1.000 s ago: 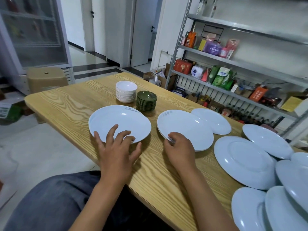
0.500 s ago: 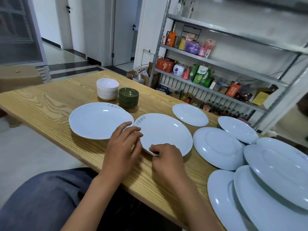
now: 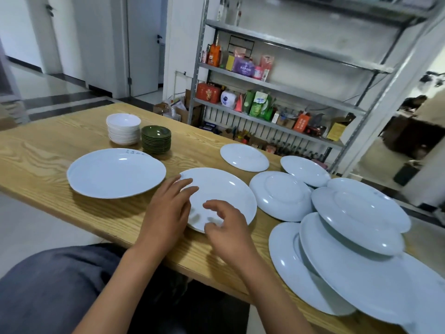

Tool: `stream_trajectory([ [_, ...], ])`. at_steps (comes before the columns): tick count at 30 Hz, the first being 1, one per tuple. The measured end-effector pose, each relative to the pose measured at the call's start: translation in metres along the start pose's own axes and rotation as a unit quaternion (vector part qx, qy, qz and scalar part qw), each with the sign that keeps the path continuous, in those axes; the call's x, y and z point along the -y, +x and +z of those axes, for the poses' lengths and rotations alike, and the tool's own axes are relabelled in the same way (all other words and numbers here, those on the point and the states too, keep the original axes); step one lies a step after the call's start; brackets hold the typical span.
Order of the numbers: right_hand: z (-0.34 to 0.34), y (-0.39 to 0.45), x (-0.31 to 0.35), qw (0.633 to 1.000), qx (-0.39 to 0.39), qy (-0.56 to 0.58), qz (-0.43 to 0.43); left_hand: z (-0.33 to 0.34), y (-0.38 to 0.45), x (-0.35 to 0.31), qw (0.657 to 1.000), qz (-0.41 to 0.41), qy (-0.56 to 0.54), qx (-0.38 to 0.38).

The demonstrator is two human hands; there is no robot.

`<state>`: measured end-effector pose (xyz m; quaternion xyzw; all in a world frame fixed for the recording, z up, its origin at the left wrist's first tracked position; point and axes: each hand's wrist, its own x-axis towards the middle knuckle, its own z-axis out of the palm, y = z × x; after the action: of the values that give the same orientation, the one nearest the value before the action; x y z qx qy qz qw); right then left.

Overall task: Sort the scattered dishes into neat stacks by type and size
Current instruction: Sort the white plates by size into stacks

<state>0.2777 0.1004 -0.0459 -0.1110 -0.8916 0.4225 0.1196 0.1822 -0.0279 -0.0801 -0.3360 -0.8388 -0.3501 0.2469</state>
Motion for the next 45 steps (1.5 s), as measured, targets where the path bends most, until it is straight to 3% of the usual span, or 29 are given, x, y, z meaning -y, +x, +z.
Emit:
stream_trajectory([
  [5, -0.031, 0.029, 0.006, 0.997, -0.068, -0.017, -0.031, -0.004, 0.03, -0.016, 0.999, -0.018, -0.027, 0.011],
  [11, -0.063, 0.102, 0.0, 0.993, -0.091, -0.063, -0.03, -0.004, 0.078, -0.028, 0.998, -0.028, -0.019, 0.061],
  [17, -0.077, 0.184, -0.028, 0.988, -0.114, -0.091, 0.051, -0.008, 0.106, -0.021, 0.995, -0.042, -0.071, 0.063],
  [22, -0.086, 0.252, -0.057, 0.976, -0.137, -0.115, 0.128, 0.003, 0.116, -0.001, 0.985, -0.033, -0.096, 0.137],
  [28, -0.088, 0.305, -0.075, 0.952, -0.14, -0.123, 0.243, 0.014, 0.116, 0.022, 0.988, -0.025, -0.101, 0.115],
  [31, -0.085, 0.317, -0.084, 0.934, -0.115, -0.162, 0.297, 0.012, 0.119, 0.033, 0.987, -0.03, -0.113, 0.108],
  [38, -0.087, 0.326, -0.063, 0.927, 0.041, -0.235, 0.289, -0.031, 0.132, 0.022, 0.96, -0.123, -0.241, 0.074],
  [40, -0.09, 0.326, -0.054, 0.922, 0.081, -0.237, 0.297, -0.028, 0.152, 0.022, 0.965, -0.146, -0.203, 0.079],
  [42, -0.092, 0.323, -0.052, 0.918, 0.102, -0.243, 0.297, -0.008, 0.177, 0.025, 0.972, -0.149, -0.111, 0.144],
  [45, -0.093, 0.322, -0.054, 0.918, 0.109, -0.263, 0.276, 0.042, 0.207, 0.037, 0.954, -0.134, -0.033, 0.266],
])
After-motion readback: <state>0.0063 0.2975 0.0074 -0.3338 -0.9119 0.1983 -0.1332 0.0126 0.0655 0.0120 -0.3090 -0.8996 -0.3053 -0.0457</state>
